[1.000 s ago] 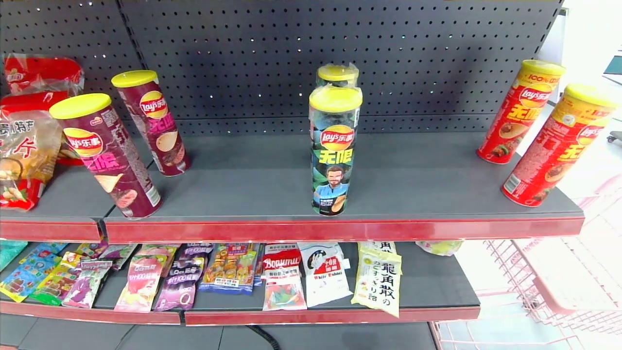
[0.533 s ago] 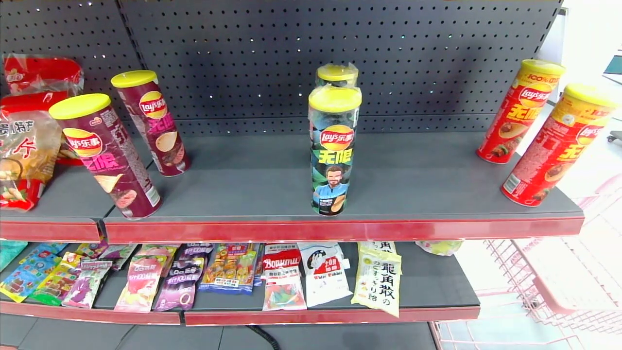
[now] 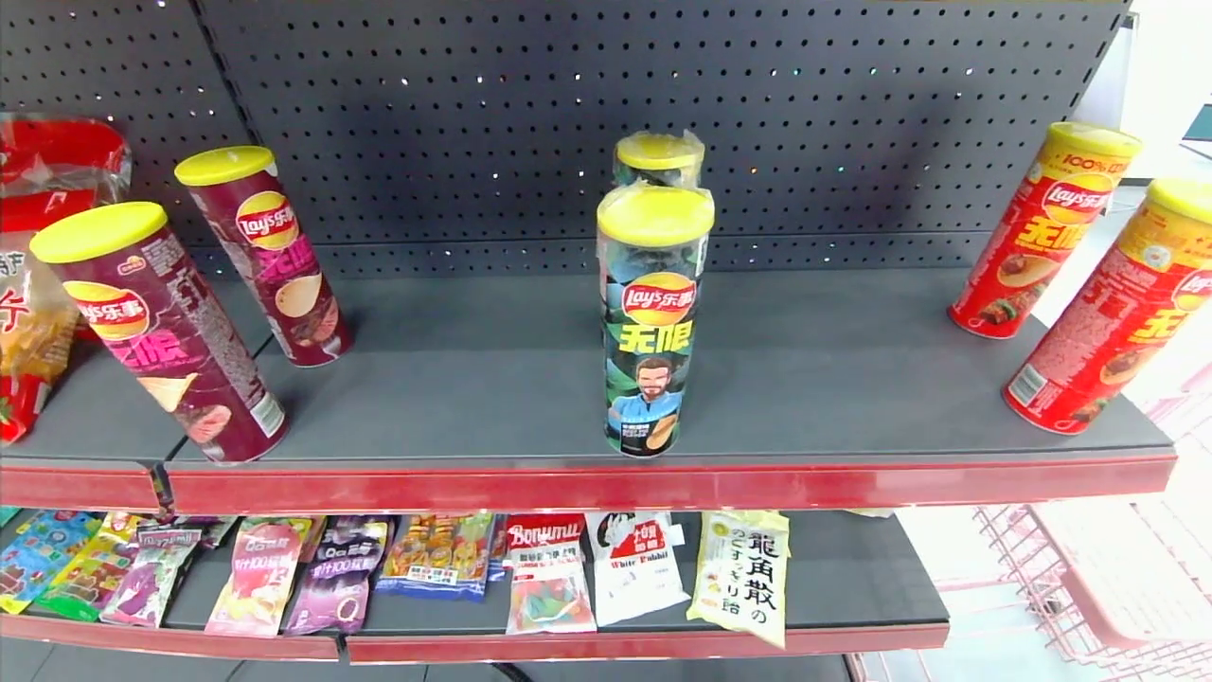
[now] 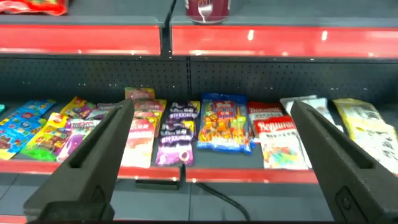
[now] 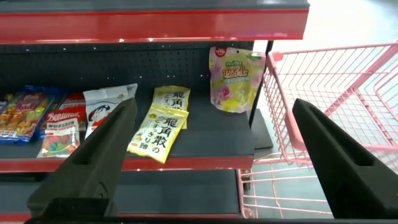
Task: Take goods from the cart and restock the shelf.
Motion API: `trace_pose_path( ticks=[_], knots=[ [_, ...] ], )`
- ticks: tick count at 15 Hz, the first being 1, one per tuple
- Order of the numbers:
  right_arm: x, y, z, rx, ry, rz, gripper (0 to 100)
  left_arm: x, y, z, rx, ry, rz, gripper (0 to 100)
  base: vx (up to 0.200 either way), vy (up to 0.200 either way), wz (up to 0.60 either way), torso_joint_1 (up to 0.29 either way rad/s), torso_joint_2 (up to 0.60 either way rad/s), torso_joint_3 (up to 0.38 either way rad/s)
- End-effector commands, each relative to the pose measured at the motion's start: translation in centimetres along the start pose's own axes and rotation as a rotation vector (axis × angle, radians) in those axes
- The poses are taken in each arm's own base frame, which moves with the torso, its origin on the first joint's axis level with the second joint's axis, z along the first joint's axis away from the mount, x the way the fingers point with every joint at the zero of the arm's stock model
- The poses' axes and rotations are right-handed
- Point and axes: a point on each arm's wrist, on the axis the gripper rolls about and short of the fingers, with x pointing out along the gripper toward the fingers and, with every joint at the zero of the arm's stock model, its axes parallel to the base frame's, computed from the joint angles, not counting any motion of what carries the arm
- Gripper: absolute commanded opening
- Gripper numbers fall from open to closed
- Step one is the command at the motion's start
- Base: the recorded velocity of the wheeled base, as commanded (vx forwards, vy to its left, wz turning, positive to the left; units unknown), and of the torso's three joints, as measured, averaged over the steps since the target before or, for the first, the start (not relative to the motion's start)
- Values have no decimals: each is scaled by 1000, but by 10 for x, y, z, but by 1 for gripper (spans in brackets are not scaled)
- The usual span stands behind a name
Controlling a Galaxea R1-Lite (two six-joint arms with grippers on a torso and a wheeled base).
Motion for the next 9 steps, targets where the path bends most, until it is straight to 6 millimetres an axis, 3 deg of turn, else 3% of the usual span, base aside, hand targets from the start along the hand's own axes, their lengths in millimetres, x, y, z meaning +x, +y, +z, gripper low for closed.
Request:
trace_pose_path(
  ticks=[1,9],
  knots=[
    [0,0,0,-1,0,0,100,0,0,0,-1,0,1,100,0,0,0,0,0,0],
    [0,0,0,-1,0,-2,100,0,0,0,-2,0,1,100,0,0,0,0,0,0]
  ],
)
